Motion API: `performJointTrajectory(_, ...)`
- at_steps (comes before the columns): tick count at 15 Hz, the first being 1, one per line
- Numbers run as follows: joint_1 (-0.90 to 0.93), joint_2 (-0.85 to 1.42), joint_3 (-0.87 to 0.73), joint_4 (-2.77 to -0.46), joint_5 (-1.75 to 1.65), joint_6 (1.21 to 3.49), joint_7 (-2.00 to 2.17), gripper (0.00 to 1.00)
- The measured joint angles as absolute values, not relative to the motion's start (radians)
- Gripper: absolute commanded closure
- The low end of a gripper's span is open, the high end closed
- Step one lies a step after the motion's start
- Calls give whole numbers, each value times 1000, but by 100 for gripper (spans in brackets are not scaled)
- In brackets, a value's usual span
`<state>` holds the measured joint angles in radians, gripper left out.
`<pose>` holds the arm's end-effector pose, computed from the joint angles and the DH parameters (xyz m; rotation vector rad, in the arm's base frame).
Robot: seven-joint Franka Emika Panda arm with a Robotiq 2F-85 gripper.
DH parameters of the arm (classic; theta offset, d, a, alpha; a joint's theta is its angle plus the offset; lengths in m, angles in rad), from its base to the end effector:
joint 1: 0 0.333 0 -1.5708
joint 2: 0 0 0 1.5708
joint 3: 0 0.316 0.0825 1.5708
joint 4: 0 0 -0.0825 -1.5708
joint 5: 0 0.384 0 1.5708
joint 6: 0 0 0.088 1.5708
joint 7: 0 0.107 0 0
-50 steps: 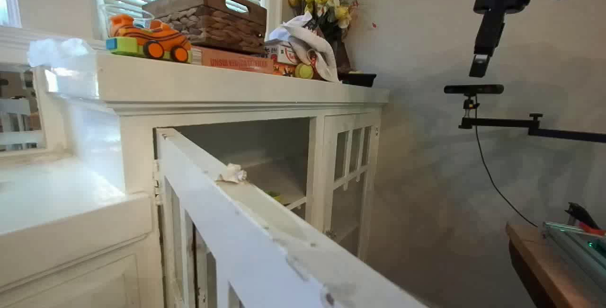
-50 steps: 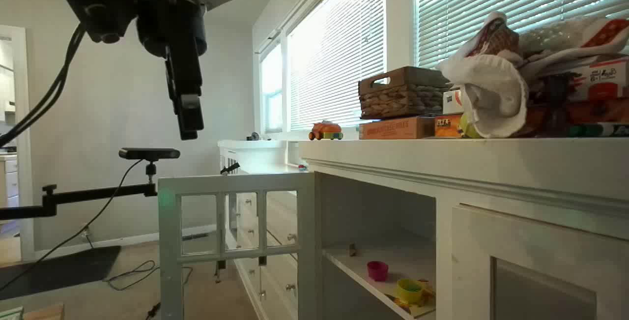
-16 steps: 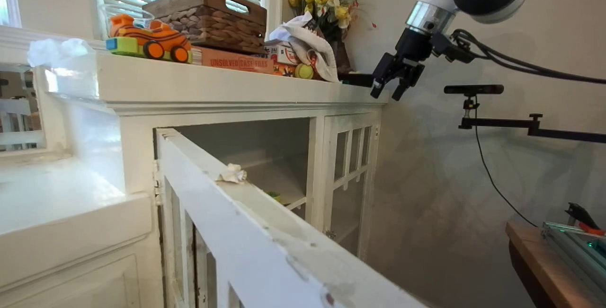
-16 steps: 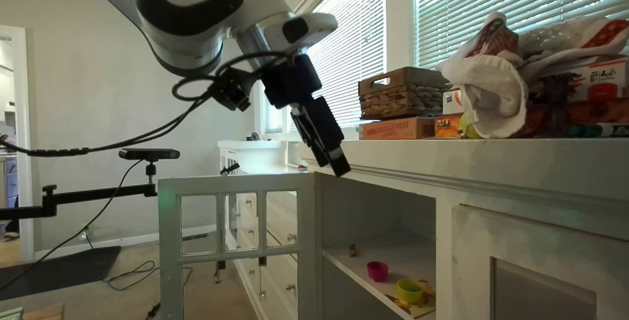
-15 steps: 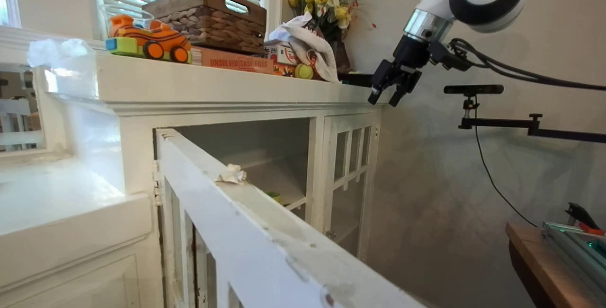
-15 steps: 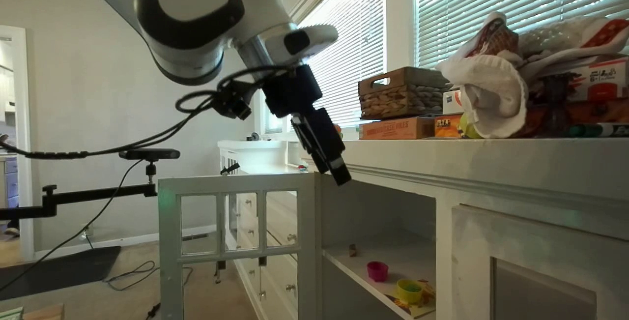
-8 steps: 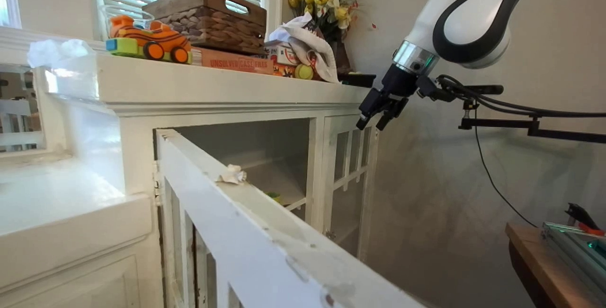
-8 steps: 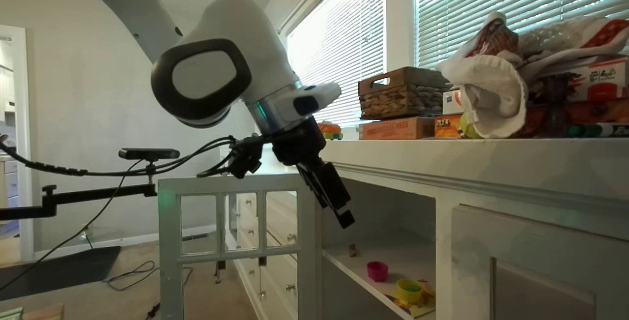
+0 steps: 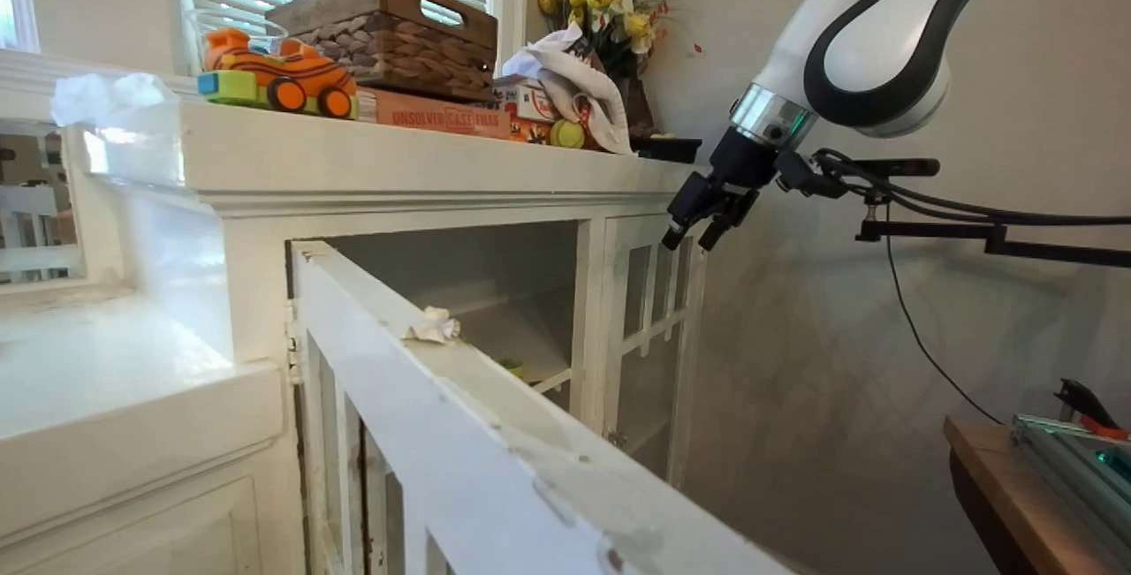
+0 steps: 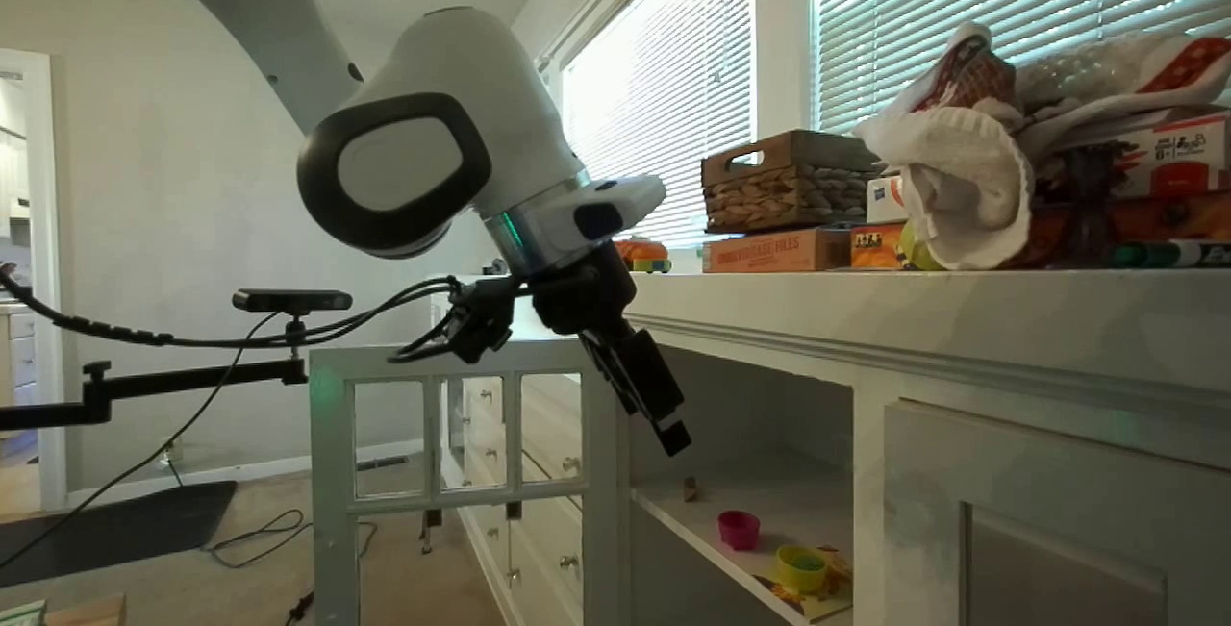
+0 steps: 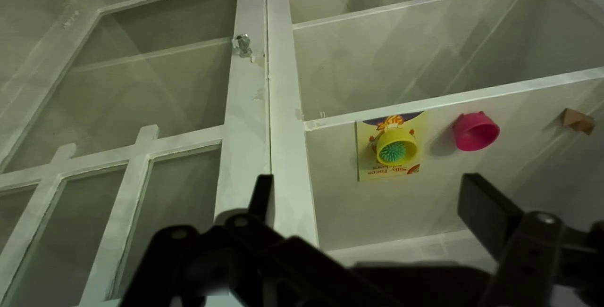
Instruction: Remove the pink bowl from the cabinet
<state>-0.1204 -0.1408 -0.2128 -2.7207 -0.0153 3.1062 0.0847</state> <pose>0.4180 -0.1422 0.3267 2.9344 -0.6081 0.8011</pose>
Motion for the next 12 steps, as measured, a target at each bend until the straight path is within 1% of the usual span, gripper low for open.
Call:
performJointTrajectory(6, 27, -36, -279, -2687, 101, 3180, 55, 0)
performJointTrajectory(9, 70, 10, -273, -2633, 167, 3180, 49, 0)
performJointTrajectory(12, 70, 61, -234, -2564, 239, 3181, 24, 0)
